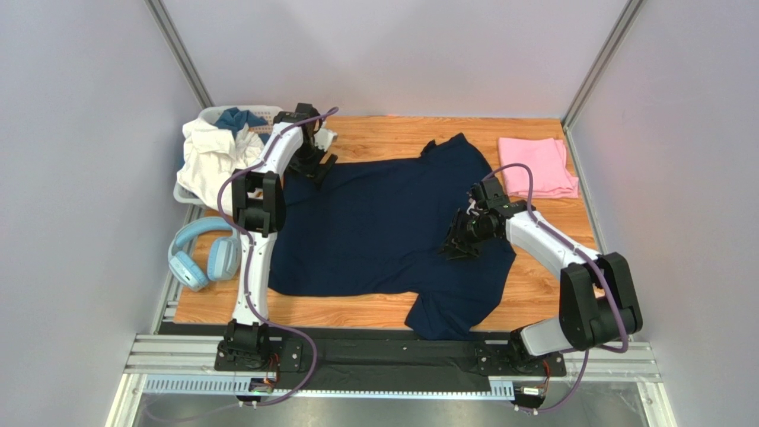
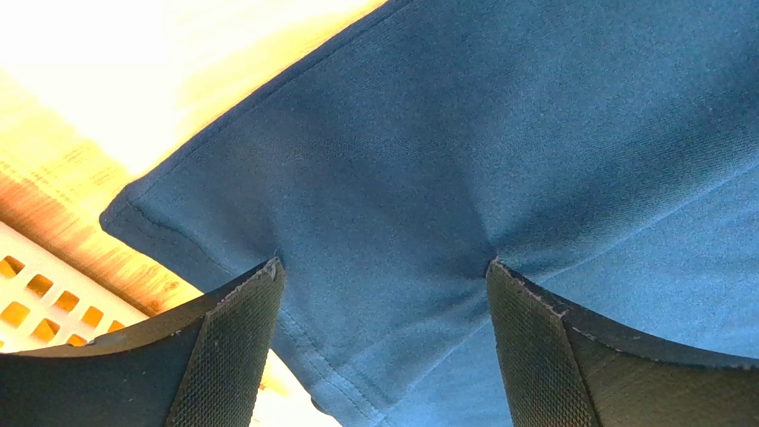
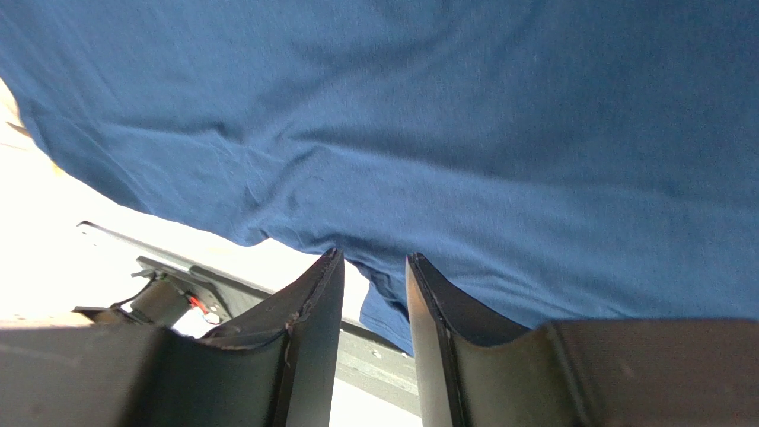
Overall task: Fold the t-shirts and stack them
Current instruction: Flatten out the tshirt
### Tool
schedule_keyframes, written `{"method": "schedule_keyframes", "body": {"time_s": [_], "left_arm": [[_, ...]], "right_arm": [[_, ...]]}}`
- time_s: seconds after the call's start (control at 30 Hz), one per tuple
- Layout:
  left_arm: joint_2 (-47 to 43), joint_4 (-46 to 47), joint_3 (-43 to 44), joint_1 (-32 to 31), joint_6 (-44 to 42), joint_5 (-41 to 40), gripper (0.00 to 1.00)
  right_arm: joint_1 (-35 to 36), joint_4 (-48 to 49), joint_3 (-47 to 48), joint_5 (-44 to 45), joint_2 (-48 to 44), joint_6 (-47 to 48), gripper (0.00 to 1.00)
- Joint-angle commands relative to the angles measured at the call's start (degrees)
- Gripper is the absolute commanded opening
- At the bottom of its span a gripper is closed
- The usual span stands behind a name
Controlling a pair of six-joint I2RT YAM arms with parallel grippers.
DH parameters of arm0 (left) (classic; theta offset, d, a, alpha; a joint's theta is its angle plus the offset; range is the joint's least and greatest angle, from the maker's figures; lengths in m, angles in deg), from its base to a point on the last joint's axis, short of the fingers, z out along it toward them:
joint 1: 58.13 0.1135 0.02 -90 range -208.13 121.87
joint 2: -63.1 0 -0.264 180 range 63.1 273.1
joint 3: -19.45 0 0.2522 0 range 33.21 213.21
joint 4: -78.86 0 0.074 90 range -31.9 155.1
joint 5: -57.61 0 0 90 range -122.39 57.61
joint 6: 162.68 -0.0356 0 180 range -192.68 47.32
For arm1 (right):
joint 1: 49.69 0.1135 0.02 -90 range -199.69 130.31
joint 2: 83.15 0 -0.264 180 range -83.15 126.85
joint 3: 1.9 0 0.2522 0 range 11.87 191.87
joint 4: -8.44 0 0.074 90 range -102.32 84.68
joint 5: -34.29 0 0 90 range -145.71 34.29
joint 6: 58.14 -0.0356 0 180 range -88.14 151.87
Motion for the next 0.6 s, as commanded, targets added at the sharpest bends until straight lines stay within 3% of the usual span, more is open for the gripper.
{"method": "schedule_keyframes", "body": {"time_s": [0.0, 0.3, 0.57], "left_arm": [[1.94, 1.17, 2.78, 0.71, 0.84, -0.99, 0.9], [4.75, 1.61, 6.65, 1.5, -0.21, -1.52, 0.92], [4.4, 2.05, 6.04, 1.76, -0.39, -1.52, 0.92]], "right_arm": [[0.96, -3.82, -0.23, 4.61, -3.39, -0.52, 0.38], [0.96, -6.56, -0.22, 5.76, 0.99, -0.16, 0.38], [2.54, -6.91, -2.25, 5.4, 7.41, 0.28, 0.32]]}}
